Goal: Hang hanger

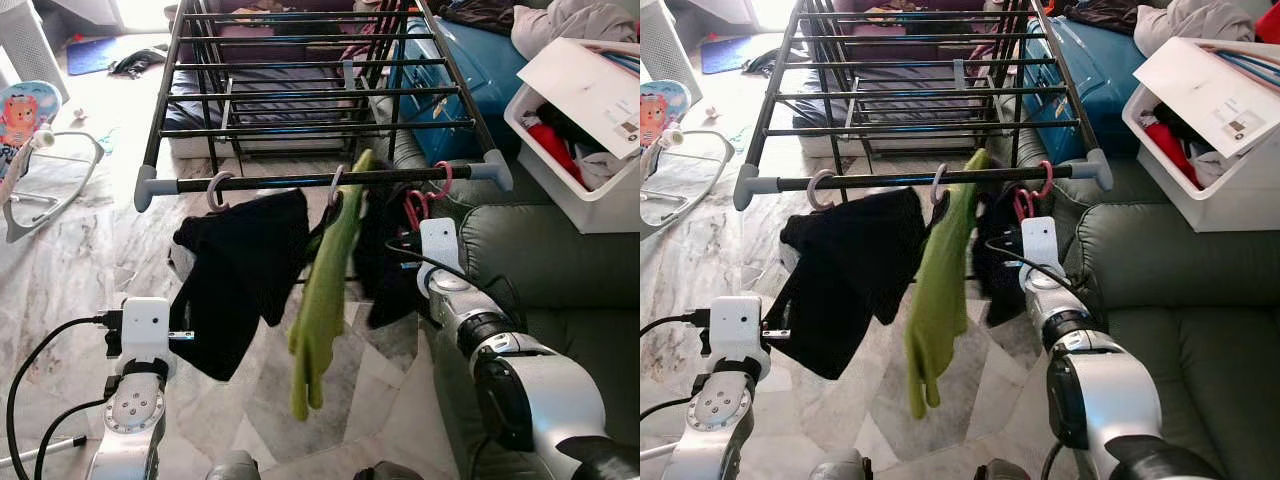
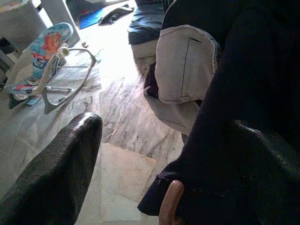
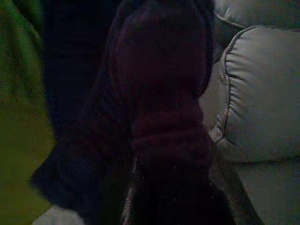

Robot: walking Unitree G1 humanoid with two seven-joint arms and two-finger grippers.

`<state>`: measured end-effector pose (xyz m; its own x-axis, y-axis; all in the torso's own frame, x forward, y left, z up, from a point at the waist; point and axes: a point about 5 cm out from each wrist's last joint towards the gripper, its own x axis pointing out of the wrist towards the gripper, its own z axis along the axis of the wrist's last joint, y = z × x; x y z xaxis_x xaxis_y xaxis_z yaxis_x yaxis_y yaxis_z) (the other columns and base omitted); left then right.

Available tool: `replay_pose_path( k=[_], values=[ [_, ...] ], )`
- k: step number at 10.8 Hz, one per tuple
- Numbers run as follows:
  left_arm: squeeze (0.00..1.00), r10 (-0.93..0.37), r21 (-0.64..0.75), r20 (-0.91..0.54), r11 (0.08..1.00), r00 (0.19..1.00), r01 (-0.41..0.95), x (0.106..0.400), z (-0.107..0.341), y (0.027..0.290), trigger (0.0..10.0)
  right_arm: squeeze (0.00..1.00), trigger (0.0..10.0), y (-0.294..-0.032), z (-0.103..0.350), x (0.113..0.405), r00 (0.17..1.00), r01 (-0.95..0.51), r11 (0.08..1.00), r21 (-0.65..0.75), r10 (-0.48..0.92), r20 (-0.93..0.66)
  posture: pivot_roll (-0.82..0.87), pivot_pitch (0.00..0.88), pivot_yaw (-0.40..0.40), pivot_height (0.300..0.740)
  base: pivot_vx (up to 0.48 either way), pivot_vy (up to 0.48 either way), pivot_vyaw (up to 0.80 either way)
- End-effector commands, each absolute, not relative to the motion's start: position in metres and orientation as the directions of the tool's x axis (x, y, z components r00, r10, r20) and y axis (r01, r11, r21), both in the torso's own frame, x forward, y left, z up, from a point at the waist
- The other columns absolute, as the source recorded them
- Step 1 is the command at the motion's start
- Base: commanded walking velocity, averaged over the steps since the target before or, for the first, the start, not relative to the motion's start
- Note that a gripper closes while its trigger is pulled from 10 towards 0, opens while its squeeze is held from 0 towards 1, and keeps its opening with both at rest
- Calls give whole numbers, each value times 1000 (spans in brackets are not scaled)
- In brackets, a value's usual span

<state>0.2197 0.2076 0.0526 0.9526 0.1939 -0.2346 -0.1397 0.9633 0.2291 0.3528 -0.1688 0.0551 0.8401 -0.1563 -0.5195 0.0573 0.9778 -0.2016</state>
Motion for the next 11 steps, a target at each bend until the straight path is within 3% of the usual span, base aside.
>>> replay_pose_path(
  k=[1,5,11],
  values=[
    [0,191,234,-231,963,954,-136,222,55,209,10000,1000,10000,-169,53,351,845,52,977,-207,-154,-513,191,49,-20,740,0,0,0],
    [0,179,207,-251,970,951,-128,232,48,201,10000,1000,10000,-172,57,350,916,26,965,-262,-128,-381,134,0,3,740,0,0,0],
    [0,107,214,-215,975,971,-60,240,46,184,10000,1000,10000,-185,58,332,977,43,953,-301,-103,-185,51,0,-6,740,0,0,0]
  ],
)
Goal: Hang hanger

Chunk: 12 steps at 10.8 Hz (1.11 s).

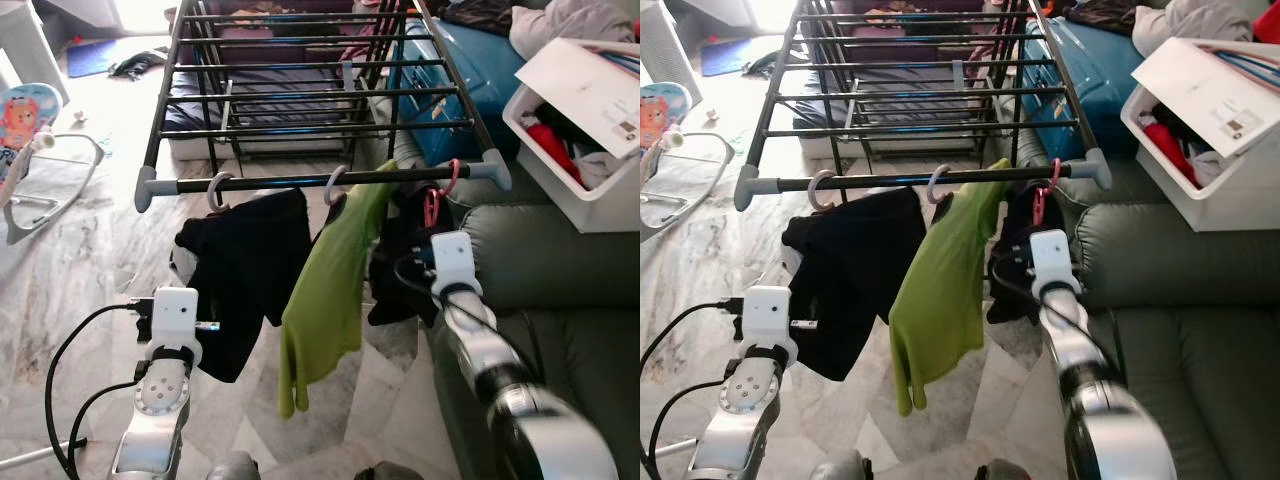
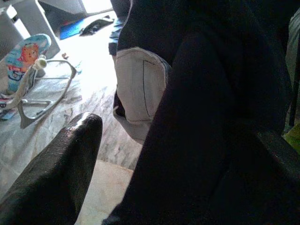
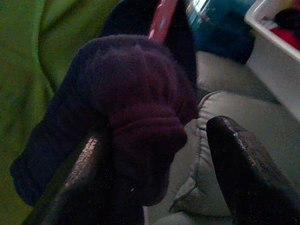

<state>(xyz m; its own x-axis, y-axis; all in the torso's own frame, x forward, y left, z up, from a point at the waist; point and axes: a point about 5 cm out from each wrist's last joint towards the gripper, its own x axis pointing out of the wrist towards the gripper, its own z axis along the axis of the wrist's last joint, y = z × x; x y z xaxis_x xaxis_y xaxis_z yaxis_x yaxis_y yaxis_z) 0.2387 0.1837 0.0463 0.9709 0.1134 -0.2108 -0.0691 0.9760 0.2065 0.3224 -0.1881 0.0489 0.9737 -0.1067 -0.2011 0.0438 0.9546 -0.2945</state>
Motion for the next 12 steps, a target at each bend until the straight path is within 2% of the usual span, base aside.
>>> replay_pose_path(
  k=[1,5,8,12],
  values=[
    [0,109,199,-208,978,972,-67,236,46,185,10000,1000,10000,-188,57,318,988,49,952,-302,-91,-128,40,0,-9,740,0,0,0],
    [0,107,196,-193,978,975,-68,234,49,184,10000,1000,10000,-197,60,280,995,80,949,-306,-92,-25,7,0,-4,740,0,0,0],
    [0,111,193,-174,978,979,-77,225,51,186,10000,1000,10000,-194,67,241,999,42,948,-316,-46,-4,-7,0,-20,740,0,0,0],
    [0,98,186,-171,980,980,-66,224,53,181,10000,1000,10000,-185,80,236,999,-1,947,-322,14,39,-16,0,-10,740,0,0,0]
  ],
)
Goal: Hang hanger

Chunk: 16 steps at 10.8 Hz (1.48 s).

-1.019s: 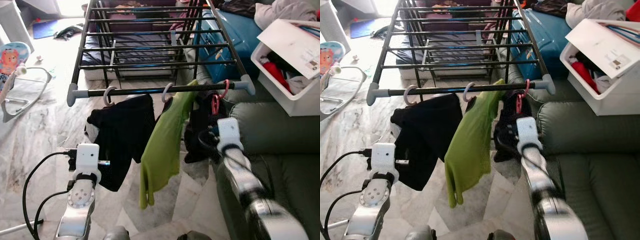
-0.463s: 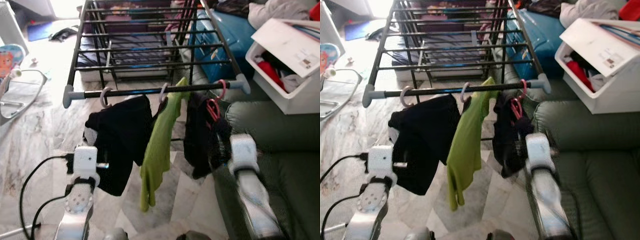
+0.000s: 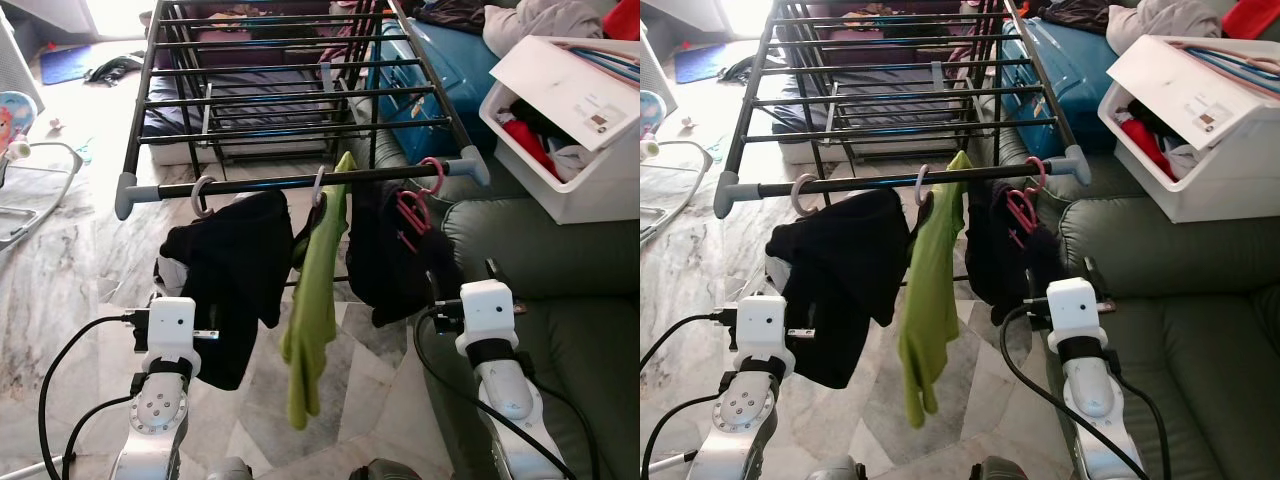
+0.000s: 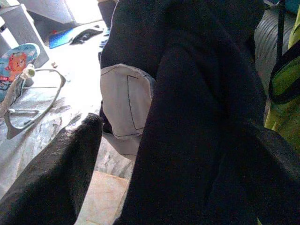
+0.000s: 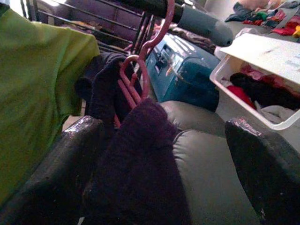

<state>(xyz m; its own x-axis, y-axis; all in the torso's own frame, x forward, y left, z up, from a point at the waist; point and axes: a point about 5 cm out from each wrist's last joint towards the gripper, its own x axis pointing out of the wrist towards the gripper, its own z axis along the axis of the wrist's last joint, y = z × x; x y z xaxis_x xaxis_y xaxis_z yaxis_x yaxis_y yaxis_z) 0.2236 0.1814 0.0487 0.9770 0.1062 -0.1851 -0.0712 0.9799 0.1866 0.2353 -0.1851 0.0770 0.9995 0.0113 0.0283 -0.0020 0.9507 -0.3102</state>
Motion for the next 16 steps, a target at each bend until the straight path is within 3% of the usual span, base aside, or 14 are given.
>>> replay_pose_path(
  k=[1,6,16],
  values=[
    [0,96,183,-164,981,982,-65,224,55,180,10000,0,10000,-183,79,232,999,-36,949,-313,42,13,-17,0,-13,740,0,0,0],
    [0,93,192,-165,980,982,-60,227,56,181,10000,0,10000,-179,78,233,998,-67,949,-308,63,-23,-21,0,-6,740,-56,0,0],
    [0,84,189,-174,981,981,-51,230,56,179,10000,0,10000,-176,77,237,997,-72,952,-297,65,-33,-12,0,-2,740,-344,0,0]
  ],
)
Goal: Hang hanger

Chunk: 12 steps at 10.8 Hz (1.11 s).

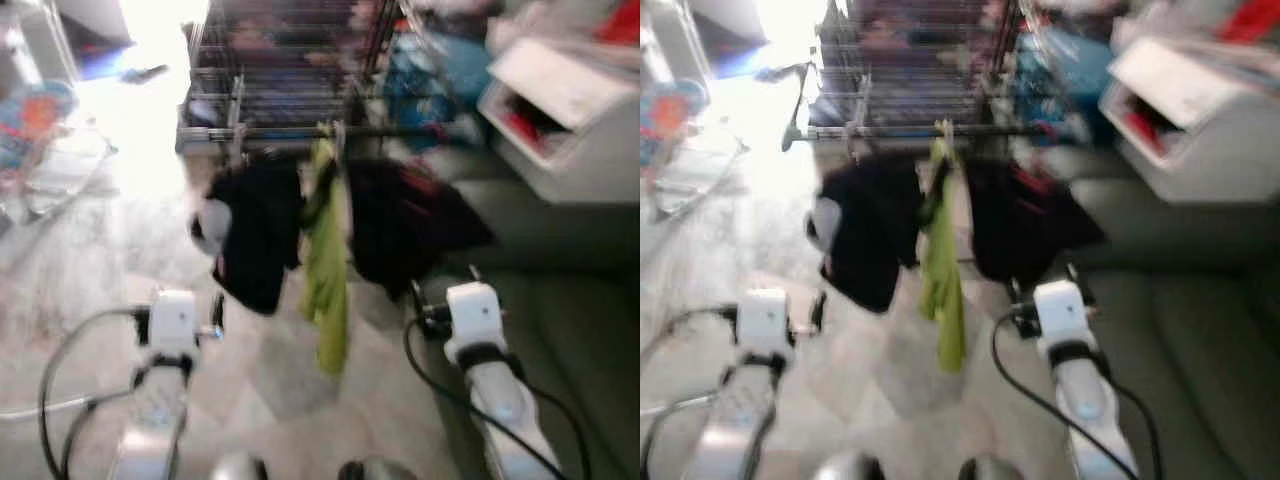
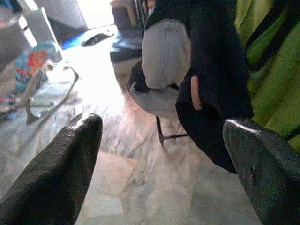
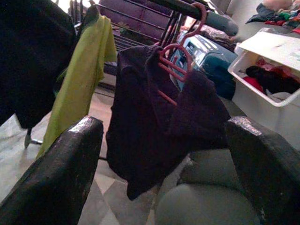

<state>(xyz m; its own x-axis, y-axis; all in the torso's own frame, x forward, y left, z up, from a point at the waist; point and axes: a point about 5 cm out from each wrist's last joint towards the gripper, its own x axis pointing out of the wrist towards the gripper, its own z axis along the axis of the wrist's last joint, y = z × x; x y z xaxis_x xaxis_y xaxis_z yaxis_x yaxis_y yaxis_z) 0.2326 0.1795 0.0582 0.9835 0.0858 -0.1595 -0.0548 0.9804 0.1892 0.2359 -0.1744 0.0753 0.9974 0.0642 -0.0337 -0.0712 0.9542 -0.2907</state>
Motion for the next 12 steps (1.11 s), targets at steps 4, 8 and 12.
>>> replay_pose_path(
  k=[4,8,12],
  values=[
    [0,80,189,-184,981,980,-44,228,53,178,10000,0,10000,-174,73,237,997,-78,956,-284,67,-48,-10,0,0,740,-72,0,0],
    [0,81,192,-194,980,978,-44,226,50,179,10000,0,10000,-176,71,237,996,-76,960,-271,61,-61,-14,0,0,740,0,0,0],
    [0,81,192,-192,980,978,-44,227,49,179,10000,0,10000,-176,70,236,996,-77,960,-268,62,-67,-15,0,-1,740,0,0,0]
  ],
)
